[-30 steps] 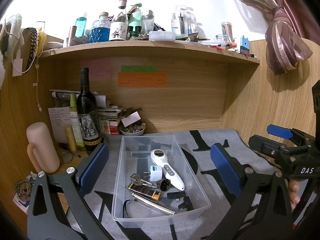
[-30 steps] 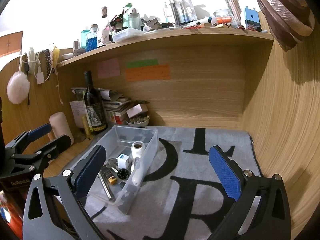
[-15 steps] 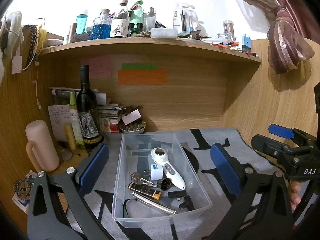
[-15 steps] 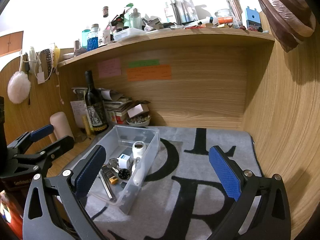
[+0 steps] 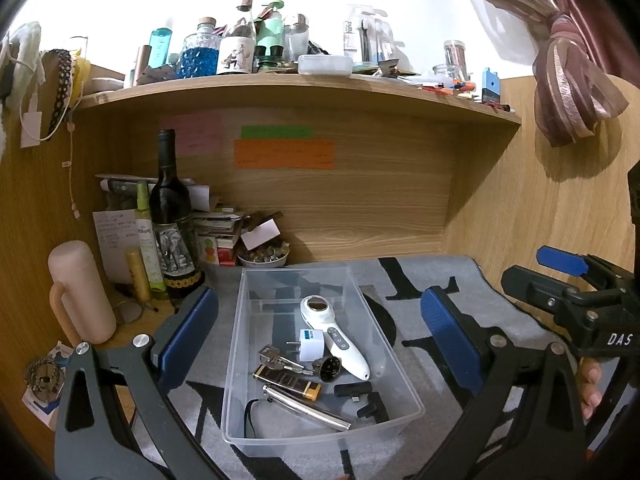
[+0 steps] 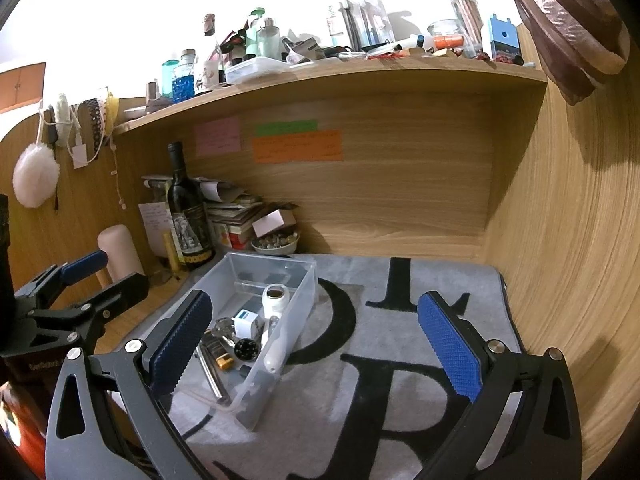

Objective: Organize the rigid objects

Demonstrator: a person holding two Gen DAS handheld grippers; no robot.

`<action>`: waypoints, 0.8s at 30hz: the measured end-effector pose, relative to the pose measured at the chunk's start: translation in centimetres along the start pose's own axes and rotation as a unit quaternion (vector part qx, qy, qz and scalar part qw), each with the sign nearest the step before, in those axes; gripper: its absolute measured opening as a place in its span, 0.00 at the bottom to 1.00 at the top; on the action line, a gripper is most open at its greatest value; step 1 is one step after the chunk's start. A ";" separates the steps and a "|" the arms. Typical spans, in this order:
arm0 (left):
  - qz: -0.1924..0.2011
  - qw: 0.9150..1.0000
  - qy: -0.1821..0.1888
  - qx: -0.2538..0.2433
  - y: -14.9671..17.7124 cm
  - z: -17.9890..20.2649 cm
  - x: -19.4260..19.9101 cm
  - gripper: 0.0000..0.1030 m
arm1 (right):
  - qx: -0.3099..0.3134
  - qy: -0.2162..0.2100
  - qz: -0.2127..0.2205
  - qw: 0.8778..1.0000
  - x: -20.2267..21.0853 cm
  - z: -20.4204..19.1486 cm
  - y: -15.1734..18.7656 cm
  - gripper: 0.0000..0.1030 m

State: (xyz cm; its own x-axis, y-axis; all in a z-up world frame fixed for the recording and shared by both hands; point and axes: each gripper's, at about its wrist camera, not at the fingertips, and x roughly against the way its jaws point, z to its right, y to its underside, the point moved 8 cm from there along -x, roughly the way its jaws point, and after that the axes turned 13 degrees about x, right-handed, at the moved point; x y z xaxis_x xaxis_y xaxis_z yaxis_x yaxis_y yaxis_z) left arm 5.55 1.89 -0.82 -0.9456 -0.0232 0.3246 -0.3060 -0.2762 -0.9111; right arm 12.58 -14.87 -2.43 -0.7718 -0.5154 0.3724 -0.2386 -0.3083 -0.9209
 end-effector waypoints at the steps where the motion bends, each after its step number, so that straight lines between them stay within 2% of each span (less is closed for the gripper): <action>1: 0.000 1.000 0.001 0.000 0.0 0.1 0.0 1.00 | -0.001 0.000 -0.001 1.000 0.0 0.0 0.1 1.00; 24: -0.019 1.000 0.016 0.002 0.6 0.3 -0.5 1.00 | 0.003 -0.009 -0.007 1.000 -0.7 0.1 0.3 1.00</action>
